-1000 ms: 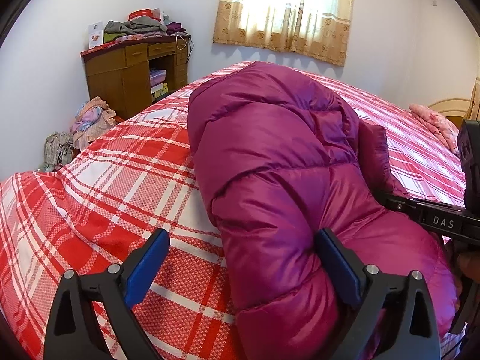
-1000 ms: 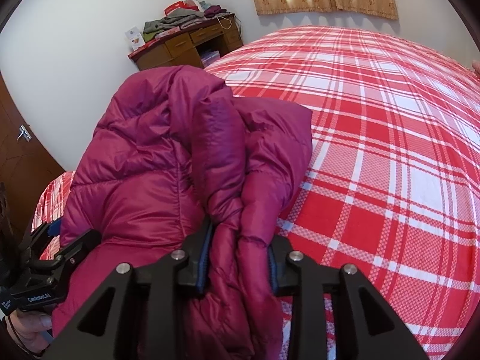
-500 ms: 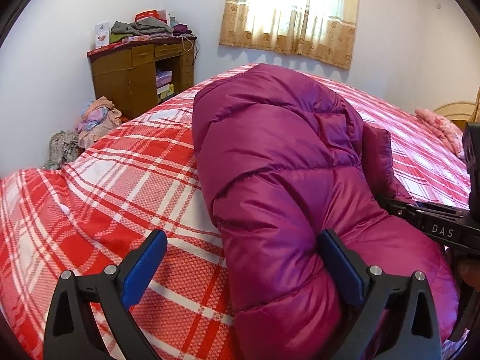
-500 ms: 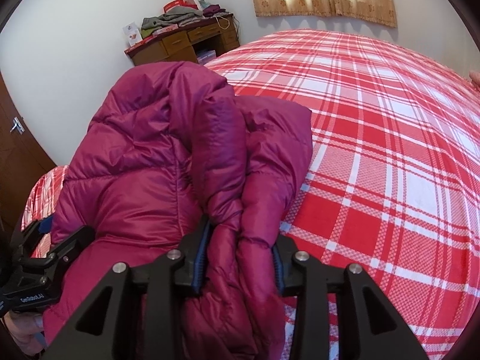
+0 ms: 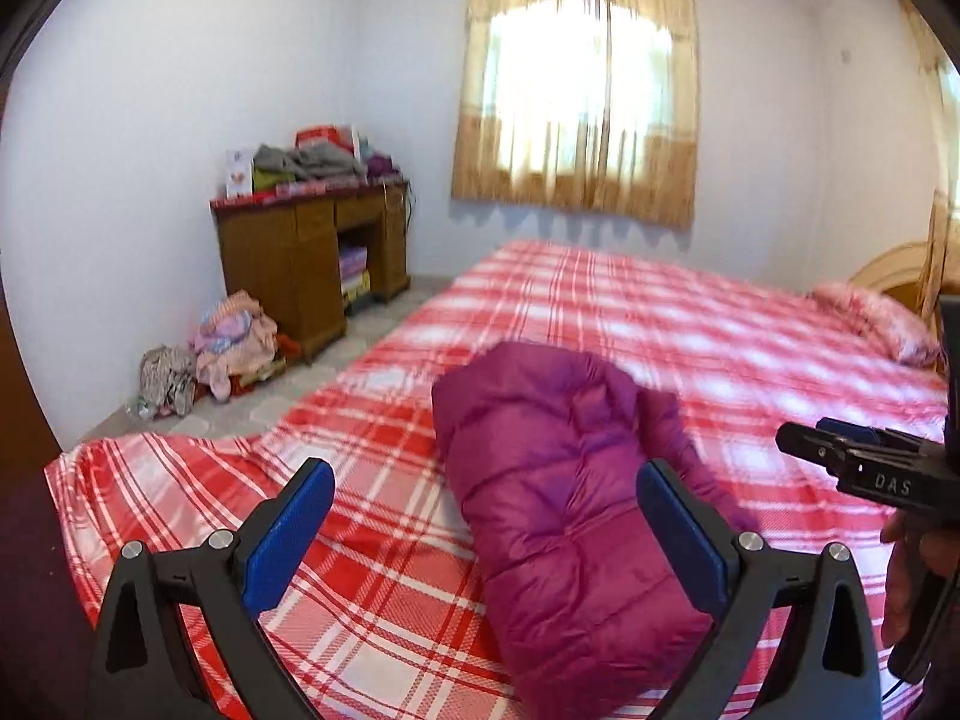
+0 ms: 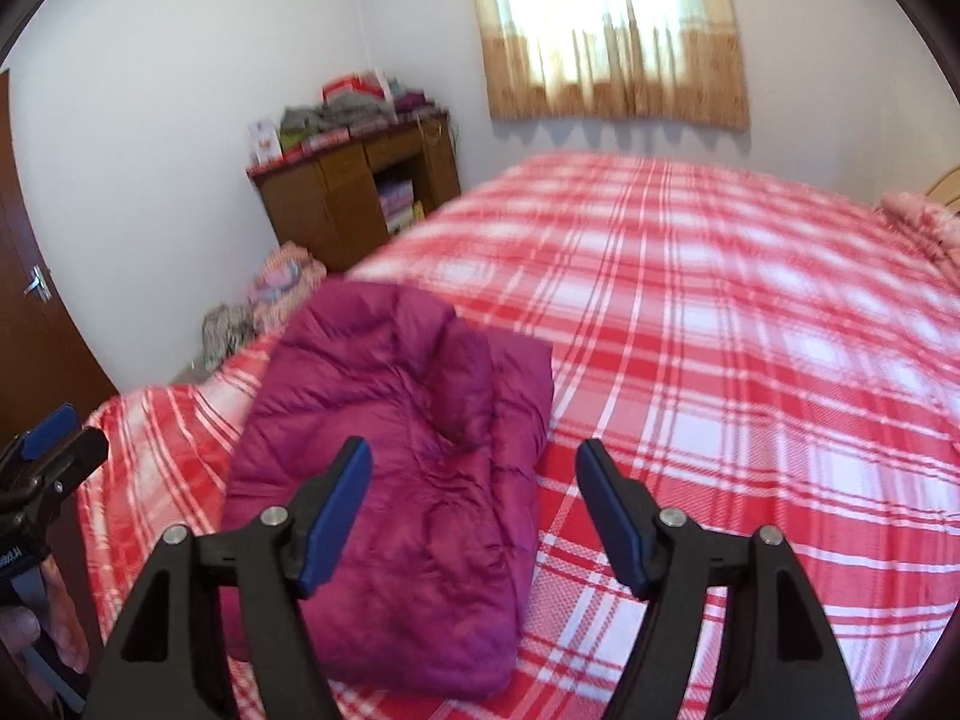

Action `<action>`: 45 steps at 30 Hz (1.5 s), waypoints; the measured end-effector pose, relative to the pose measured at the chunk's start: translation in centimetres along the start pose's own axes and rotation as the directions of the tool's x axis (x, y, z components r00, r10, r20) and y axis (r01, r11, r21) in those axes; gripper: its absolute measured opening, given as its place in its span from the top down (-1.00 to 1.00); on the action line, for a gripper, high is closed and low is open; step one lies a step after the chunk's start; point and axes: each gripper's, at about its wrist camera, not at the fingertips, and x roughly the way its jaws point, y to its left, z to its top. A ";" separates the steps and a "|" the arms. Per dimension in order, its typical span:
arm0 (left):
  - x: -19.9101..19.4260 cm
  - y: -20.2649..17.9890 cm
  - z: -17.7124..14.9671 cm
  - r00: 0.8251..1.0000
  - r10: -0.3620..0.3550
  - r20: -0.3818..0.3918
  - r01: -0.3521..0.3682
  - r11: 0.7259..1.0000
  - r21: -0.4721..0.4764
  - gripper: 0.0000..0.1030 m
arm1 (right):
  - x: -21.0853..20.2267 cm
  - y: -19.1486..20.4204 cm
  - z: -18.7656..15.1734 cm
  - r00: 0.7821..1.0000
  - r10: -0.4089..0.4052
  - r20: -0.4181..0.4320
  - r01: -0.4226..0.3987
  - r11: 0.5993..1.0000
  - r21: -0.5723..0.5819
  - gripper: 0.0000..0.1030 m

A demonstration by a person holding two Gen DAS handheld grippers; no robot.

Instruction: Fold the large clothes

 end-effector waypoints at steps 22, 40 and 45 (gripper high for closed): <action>-1.9 1.0 0.6 0.999 0.006 0.049 -0.005 1.000 -0.024 -0.96 | -3.5 3.3 0.0 0.998 0.015 0.060 -0.012 0.998 -0.060 -0.45; -2.3 0.7 0.6 0.998 0.015 0.059 -0.015 1.000 -0.006 -0.96 | -3.9 3.6 -0.1 0.998 0.020 0.064 -0.015 0.998 -0.065 -0.45; -2.2 0.7 0.6 0.998 0.015 0.057 -0.015 1.000 -0.005 -0.96 | -3.9 3.6 -0.1 0.998 0.019 0.065 -0.015 0.998 -0.066 -0.45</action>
